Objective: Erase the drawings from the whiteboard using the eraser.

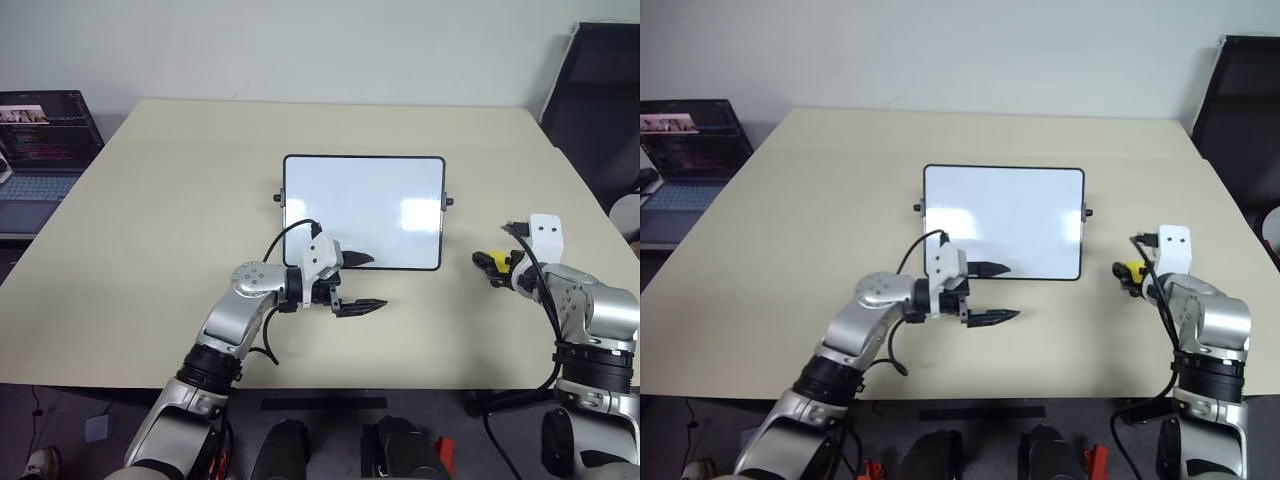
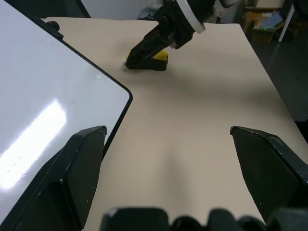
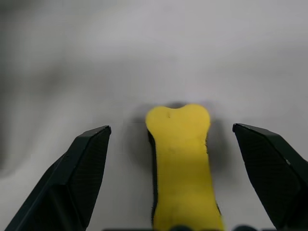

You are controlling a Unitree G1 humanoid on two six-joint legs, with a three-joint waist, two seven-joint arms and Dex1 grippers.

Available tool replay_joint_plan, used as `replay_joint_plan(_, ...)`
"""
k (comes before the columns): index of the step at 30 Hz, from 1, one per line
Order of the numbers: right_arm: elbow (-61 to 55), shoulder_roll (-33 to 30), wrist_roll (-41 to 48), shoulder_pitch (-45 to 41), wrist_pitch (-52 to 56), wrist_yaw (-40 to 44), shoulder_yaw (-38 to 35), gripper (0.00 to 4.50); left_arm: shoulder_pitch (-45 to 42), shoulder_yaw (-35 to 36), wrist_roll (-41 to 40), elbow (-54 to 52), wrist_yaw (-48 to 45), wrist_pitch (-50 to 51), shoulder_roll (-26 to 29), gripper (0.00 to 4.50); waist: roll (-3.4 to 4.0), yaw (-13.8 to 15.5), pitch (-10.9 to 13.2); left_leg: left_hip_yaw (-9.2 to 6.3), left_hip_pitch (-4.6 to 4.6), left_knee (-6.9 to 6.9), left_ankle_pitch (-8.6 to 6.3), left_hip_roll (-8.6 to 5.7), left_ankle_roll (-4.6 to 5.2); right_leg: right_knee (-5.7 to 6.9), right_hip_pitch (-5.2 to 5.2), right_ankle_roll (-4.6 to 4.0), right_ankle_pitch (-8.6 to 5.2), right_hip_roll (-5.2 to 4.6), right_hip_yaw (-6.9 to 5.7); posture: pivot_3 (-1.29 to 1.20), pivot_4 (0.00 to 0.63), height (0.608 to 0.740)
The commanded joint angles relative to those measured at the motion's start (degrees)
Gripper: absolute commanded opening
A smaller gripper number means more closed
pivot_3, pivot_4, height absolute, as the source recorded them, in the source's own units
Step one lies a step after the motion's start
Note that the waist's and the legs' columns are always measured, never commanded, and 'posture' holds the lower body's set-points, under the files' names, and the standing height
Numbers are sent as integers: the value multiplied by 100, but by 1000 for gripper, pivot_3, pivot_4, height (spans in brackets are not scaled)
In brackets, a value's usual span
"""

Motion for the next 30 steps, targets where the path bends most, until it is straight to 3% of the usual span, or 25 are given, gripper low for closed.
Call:
replay_joint_plan(1, -713, 186, 277, -250, 171, -250, -368, 4457, 67, 431, -282, -407, 121, 208, 207, 4500, 1, -3, 0, -2, 0, 0, 0, 1, 0, 0, 0, 1, 0, 0, -1, 0, 150, 740)
replay_joint_plan(4, -1043, 460, 453, -404, 335, -511, -663, 4457, 108, 856, -506, -508, 440, 445, 283, 4500, 1, 6, 0, -6, 0, 0, 0, 3, 0, 0, 0, 1, -1, -1, -4, 0, 150, 740)
replay_joint_plan(7, -1332, 740, 627, -572, 302, -828, -1165, 4457, 102, 1590, -569, -372, 1398, 415, 133, 4500, 1, 19, 0, -10, -1, 1, 0, 4, 0, 0, 0, 1, -1, -4, -3, 0, 150, 740)
replay_joint_plan(12, -1294, 254, -521, 304, -2064, -1281, -654, 4457, 244, 2891, 425, 154, 3642, -290, 653, 4500, 1, 21, 0, -10, -2, -3, -1, 3, 0, -7, 0, 1, -1, -8, -5, 0, 150, 740)
replay_joint_plan(16, -907, 568, -760, 605, -3255, -1712, -590, 4457, 391, 3797, 544, 302, 4845, -211, 865, 4500, 0, -25, 0, -7, -1, -5, -1, 4, 0, -3, -6, 0, 1, -12, 4, 0, 150, 740)
replay_joint_plan(19, -514, 769, -902, 797, -3775, -1752, -317, 4457, 800, 4226, 507, 138, 5240, -53, 873, 4500, -1, -56, -3, -6, 7, -1, 0, 5, 0, 1, 1, 2, 0, -12, 5, 0, 150, 740)
replay_joint_plan(25, -327, 917, -853, 1221, -3977, -1782, -167, 4457, 1843, 4264, 322, -1004, 5231, 530, 792, 4500, -7, -5, 0, -6, 8, -5, -1, 3, -1, -1, 3, -10, 6, -23, 3, 0, 150, 740)
replay_joint_plan(30, -621, 953, -800, 1459, -3763, -1785, -81, 4457, 1897, 4057, 134, -1493, 5164, 1022, 759, 4500, -8, 37, -2, -2, 12, 1, 1, 5, 0, 2, 9, -10, 5, -21, -2, 0, 150, 740)
